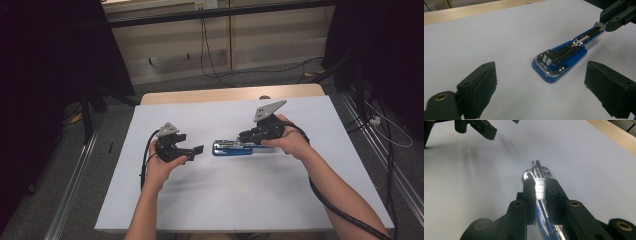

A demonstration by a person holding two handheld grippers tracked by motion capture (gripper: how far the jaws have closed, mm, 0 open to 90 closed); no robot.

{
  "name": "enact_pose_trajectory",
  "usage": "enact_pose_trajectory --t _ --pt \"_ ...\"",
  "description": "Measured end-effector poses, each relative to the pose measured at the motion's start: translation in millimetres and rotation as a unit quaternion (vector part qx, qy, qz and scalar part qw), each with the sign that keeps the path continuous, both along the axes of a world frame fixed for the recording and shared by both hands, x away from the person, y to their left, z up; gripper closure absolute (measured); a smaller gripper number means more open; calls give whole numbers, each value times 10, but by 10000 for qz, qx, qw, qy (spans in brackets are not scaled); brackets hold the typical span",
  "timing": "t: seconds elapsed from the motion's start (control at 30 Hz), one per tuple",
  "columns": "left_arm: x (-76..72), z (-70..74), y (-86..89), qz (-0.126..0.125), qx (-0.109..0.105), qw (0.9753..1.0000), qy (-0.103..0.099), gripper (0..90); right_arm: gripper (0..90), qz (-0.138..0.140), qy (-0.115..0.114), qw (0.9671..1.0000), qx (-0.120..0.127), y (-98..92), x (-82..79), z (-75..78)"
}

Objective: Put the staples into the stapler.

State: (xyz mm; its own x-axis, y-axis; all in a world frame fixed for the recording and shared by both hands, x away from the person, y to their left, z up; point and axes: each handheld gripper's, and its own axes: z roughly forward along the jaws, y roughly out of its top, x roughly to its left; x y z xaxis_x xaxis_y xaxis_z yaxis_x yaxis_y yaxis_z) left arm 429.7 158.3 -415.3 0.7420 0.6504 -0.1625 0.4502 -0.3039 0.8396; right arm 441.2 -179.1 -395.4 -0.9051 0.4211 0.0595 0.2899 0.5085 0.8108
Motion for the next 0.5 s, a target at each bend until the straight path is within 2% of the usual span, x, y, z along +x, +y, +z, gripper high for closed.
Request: enact_pose_trajectory --t 0.5 --pt "4 -12 7 19 35 10000 4 109 799 161 -10 9999 -25 48 133 -10"
